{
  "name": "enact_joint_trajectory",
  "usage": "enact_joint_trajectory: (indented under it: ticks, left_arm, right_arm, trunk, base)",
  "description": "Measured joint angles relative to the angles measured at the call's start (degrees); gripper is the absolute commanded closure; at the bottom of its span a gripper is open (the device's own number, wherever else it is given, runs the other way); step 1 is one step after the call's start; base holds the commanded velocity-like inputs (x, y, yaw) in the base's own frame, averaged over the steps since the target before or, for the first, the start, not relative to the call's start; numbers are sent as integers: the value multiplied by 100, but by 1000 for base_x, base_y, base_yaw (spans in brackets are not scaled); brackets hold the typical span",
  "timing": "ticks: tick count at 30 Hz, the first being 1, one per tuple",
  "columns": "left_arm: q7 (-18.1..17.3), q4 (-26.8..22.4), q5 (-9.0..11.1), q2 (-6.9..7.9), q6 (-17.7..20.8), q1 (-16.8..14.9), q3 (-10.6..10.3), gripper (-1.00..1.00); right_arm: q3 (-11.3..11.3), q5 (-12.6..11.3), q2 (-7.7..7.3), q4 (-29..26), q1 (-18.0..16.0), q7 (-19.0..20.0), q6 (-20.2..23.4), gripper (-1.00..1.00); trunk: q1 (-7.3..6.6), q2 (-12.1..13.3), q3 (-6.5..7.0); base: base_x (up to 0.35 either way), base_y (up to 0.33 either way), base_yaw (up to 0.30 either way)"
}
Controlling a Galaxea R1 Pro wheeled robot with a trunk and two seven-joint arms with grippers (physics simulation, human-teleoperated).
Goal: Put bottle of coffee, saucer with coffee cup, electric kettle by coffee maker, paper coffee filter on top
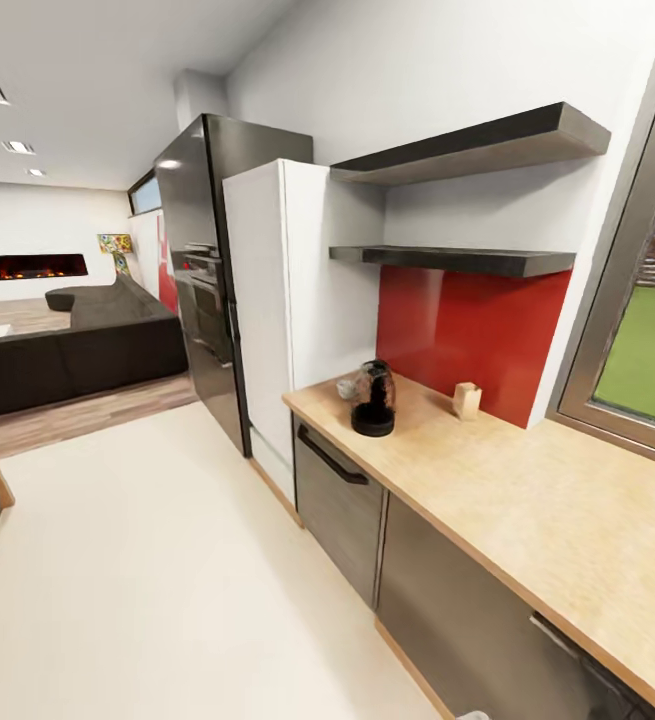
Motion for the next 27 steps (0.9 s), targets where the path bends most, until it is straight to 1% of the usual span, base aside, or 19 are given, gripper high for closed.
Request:
enact_joint_trajectory:
  ticks: [8,14,25,27]
  left_arm:
    - [0,0,-2,-1,8,-46,0,-100]
    - [-1,0,-2,0,9,-53,-2,-100]
    - [-1,0,-2,-10,9,-56,-2,-100]
    - [0,0,-2,-8,9,-57,-6,-100]
  right_arm:
    - [0,0,-2,0,0,0,5,-100]
    - [0,2,5,1,-1,5,8,-100]
    - [0,4,-1,1,-1,7,8,-100]
    - [0,6,-1,1,0,7,8,-100]
  trunk:
    - [0,0,0]
    - [-1,0,0]
    - [-1,-1,-5]
    - [-1,0,-5]
  base:
    - [185,283,-228]
    - [215,269,-34]
    - [281,224,-21]
    - [283,223,-119]
